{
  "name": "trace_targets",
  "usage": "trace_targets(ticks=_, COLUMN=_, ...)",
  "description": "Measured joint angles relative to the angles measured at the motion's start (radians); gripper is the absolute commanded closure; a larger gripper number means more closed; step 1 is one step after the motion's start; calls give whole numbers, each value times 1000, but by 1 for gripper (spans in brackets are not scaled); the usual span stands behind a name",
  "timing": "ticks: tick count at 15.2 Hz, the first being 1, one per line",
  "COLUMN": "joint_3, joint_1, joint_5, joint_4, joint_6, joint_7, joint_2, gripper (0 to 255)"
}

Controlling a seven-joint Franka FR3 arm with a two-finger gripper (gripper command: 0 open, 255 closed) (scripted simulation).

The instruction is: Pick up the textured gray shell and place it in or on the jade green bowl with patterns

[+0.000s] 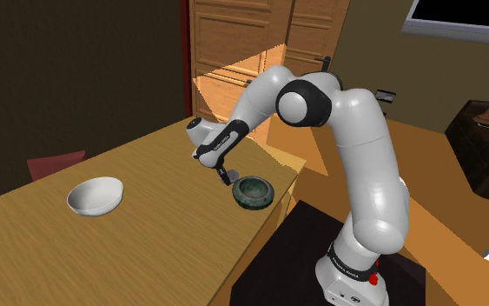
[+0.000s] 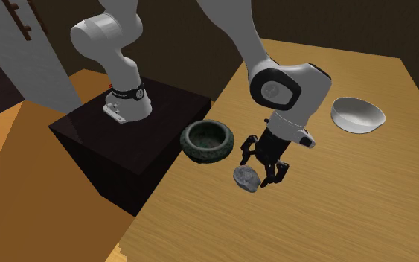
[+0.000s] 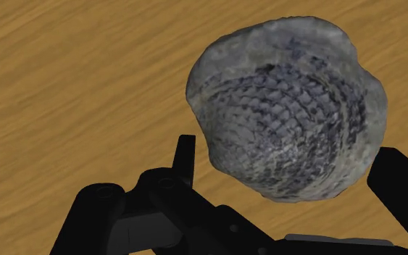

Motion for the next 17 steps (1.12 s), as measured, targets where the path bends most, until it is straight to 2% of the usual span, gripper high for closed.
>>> trace_targets(ticks=1, joint_3=0, joint_1=0, joint_5=0, joint_4=0, joint_6=0, joint_7=0, joint_2=0, gripper=255)
trace_targets(ticks=11, joint_3=1, joint_1=1, joint_5=0, joint_4=1, joint_6=1, joint_7=0, joint_2=-1, gripper=255)
trace_targets(ticks=17, joint_3=3, joint_1=1, joint_5=7, joint_4=-6, joint_6=-43, joint_7=-17, joint_2=-52, gripper=255)
